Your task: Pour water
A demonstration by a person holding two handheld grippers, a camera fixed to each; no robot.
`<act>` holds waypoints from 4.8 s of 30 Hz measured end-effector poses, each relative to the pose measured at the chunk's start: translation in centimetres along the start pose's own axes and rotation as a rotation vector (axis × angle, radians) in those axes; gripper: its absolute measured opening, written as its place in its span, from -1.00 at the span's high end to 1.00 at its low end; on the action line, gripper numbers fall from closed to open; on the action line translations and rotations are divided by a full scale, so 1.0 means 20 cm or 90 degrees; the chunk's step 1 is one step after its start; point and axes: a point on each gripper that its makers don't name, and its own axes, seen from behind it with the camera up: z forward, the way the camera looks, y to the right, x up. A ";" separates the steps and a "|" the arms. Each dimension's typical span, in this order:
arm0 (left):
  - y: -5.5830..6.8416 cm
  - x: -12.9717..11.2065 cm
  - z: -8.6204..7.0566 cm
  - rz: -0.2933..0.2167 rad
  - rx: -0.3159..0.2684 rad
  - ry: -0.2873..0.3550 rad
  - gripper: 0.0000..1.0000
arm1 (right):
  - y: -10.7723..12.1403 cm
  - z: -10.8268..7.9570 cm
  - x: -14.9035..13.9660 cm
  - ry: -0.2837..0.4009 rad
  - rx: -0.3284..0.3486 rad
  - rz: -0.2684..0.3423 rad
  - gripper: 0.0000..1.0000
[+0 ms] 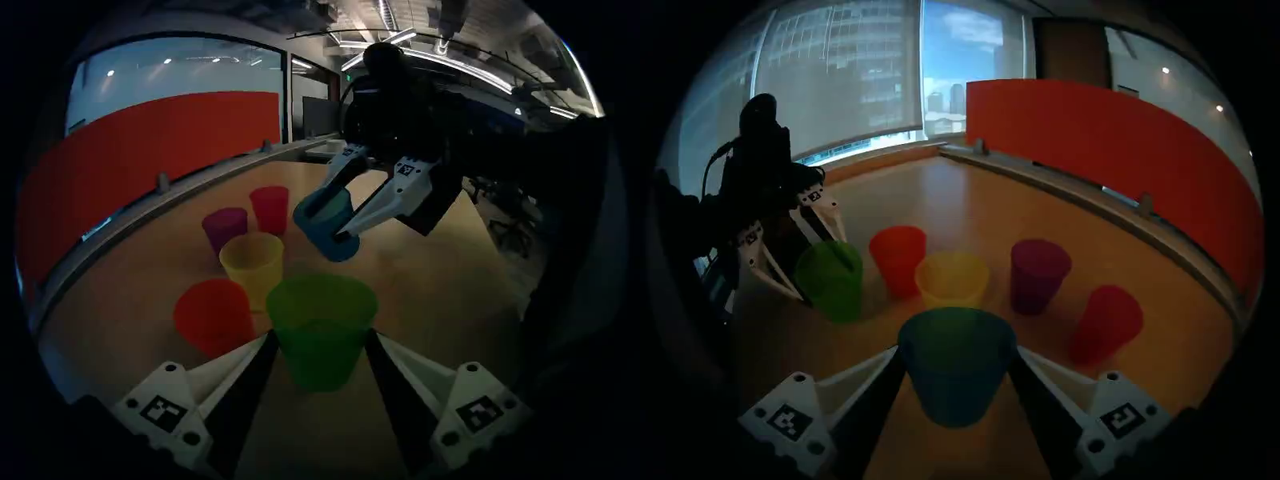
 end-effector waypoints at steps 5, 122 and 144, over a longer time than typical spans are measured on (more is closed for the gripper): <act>-0.01 -0.03 0.01 -0.001 -0.003 -0.013 -0.58 | 0.00 0.03 -0.04 -0.011 0.004 -0.002 -0.77; -0.13 -0.29 -0.34 -0.037 0.098 -0.097 -0.72 | 0.06 -0.28 -0.35 -0.025 -0.089 0.042 -1.00; -0.37 -0.24 -0.53 -0.118 0.285 -0.024 -0.72 | 0.24 -0.47 -0.24 0.059 -0.231 0.110 -1.00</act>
